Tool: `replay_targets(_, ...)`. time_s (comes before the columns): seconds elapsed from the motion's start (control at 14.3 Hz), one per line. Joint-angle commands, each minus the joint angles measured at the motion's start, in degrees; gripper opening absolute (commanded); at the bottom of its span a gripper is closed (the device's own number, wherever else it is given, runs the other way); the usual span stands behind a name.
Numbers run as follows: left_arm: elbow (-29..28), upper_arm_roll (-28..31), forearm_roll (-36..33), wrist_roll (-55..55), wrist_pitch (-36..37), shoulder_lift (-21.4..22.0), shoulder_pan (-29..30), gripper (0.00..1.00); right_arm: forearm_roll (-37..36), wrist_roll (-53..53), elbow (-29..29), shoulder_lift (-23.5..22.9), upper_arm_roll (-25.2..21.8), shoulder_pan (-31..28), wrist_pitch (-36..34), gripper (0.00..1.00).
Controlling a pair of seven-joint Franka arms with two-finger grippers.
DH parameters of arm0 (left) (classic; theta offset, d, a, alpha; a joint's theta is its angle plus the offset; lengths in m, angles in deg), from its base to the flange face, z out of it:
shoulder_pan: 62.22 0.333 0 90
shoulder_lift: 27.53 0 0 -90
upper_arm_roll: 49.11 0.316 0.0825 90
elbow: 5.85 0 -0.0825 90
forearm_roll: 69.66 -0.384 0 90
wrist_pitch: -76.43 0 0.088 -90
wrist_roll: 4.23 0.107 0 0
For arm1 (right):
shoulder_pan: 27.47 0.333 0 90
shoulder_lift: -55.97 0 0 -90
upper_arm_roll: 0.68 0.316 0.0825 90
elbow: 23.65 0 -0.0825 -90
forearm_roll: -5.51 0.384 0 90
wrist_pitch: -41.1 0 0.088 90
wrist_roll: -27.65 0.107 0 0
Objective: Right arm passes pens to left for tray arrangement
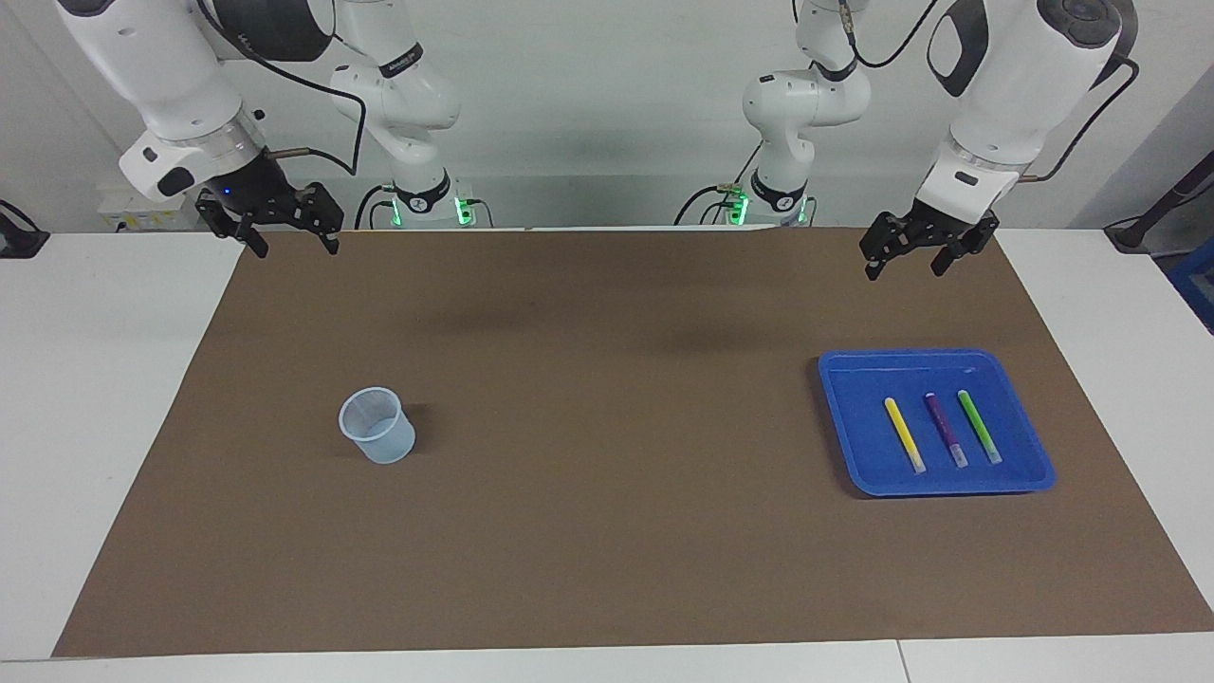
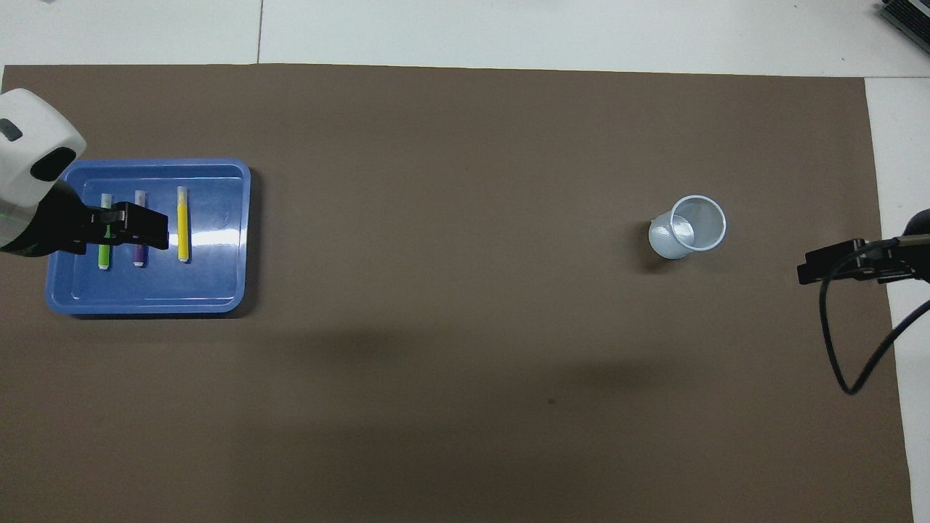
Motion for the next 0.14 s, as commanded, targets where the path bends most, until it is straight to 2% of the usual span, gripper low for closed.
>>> replay_targets(0.0, 0.81, -0.01, -0.21, 0.82, 0.75, -0.17, 0.08, 1.0, 0.28, -1.33, -1.8, 1.75, 0.27, -0.61, 0.2, 1.0)
replay_targets(0.07, 0.81, -0.01, -0.21, 0.82, 0.75, -0.17, 0.08, 1.0, 0.28, -1.33, -1.71, 1.75, 0.27, -0.61, 0.12, 1.0)
